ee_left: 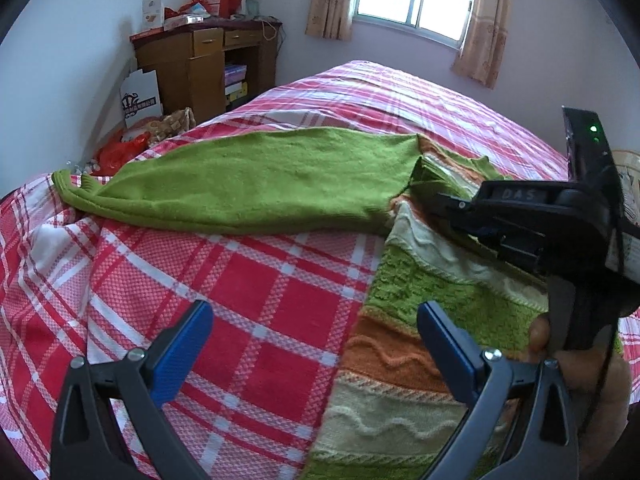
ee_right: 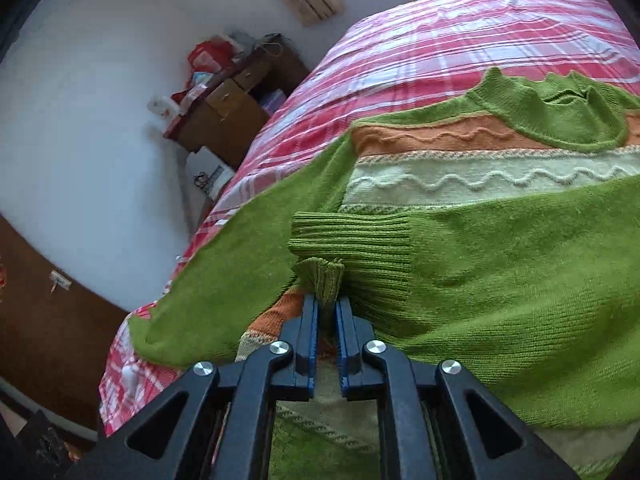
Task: Fold small clothes
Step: 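Carry the held sleeve across the sweater body with the right tool and release, then reach the left tool to the other green sleeve cuff and grasp it, then fold the held sleeve across the sweater body with the left tool and release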
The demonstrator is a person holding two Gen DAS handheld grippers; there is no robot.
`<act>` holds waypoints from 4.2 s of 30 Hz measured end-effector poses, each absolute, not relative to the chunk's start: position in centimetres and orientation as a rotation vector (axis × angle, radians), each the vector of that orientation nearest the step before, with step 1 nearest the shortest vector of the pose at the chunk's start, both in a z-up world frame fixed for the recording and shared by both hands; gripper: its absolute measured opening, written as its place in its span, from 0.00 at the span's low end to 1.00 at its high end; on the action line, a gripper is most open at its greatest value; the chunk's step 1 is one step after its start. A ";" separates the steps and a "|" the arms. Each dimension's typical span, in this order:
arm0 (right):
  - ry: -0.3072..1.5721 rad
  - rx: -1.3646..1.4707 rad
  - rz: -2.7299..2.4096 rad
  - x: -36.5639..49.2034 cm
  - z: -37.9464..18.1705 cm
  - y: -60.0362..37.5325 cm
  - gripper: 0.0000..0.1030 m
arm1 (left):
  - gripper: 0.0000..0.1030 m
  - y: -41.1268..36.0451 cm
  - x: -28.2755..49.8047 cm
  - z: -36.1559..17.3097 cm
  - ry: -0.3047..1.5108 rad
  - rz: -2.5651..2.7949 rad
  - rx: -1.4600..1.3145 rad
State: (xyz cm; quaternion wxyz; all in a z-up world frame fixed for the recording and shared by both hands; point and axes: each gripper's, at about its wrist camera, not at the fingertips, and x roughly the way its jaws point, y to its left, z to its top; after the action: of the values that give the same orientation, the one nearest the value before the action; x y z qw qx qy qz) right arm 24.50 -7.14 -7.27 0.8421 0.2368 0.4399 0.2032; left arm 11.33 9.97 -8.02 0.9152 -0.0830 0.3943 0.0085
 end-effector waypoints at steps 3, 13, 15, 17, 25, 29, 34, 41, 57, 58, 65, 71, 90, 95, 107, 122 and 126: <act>0.937 0.580 0.516 23.6 -6.1 -8.7 0.50 | 1.00 9.4 11.5 -7.2 0.804 -0.004 -0.173; 0.643 0.506 -0.003 10.6 -1.5 -26.9 0.65 | 1.00 3.8 14.8 -3.6 0.721 -0.024 -0.002; 0.650 0.482 -0.142 8.8 -1.8 -30.6 0.65 | 1.00 2.6 16.2 -3.7 0.731 -0.004 0.015; 0.726 0.426 -0.226 8.1 -2.8 -34.0 0.65 | 1.00 1.5 17.6 -4.3 0.737 -0.002 0.019; 0.924 0.197 -0.190 11.3 -6.2 -33.3 0.65 | 1.00 0.0 21.1 -8.5 0.880 0.087 0.027; 0.915 0.162 -0.265 13.3 -6.8 -33.5 0.65 | 1.00 0.1 21.2 -8.6 0.885 0.084 0.017; 0.892 0.304 -0.342 11.6 -6.7 -37.0 0.64 | 1.00 -0.1 21.1 -8.6 0.882 0.082 0.023; 0.934 0.235 -0.298 10.1 -6.2 -36.0 0.65 | 1.00 -0.5 21.7 -8.6 0.882 0.089 0.033; 0.833 0.201 -0.198 13.6 -6.7 -27.8 0.56 | 1.00 2.9 17.7 -7.3 0.858 0.028 0.033; 0.811 0.172 -0.195 13.3 -6.7 -27.3 0.56 | 1.00 4.2 16.9 -7.0 0.849 0.036 0.010; 0.768 0.199 -0.170 12.4 -6.5 -27.6 0.59 | 1.00 16.6 14.2 -4.8 0.766 0.294 -0.264; 0.758 0.230 -0.150 12.5 -6.6 -28.0 0.60 | 1.00 27.9 15.0 -4.3 0.695 0.603 -0.499; 0.762 0.224 -0.141 12.6 -6.7 -27.7 0.65 | 0.06 34.1 21.1 -9.5 0.867 0.667 -0.510; 0.755 0.238 -0.132 12.6 -6.7 -27.8 0.65 | 0.05 32.7 20.0 -6.9 0.772 0.644 -0.462; 0.727 0.282 -0.090 12.2 -6.9 -28.7 0.66 | 0.05 13.8 16.3 5.5 0.410 0.165 -0.164; 0.720 0.298 -0.078 12.1 -6.9 -29.0 0.66 | 0.12 -6.6 13.4 -4.3 0.718 -0.204 0.131; 0.726 0.293 -0.079 12.2 -7.0 -28.9 0.66 | 0.50 -4.5 11.9 -4.2 0.769 -0.238 0.084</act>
State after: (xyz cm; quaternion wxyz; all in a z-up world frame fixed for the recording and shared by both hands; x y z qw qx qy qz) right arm 12.19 -28.90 -6.98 0.9235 0.1429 0.3538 -0.0387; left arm 11.88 -4.51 -4.19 0.9192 0.0406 0.3742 -0.1159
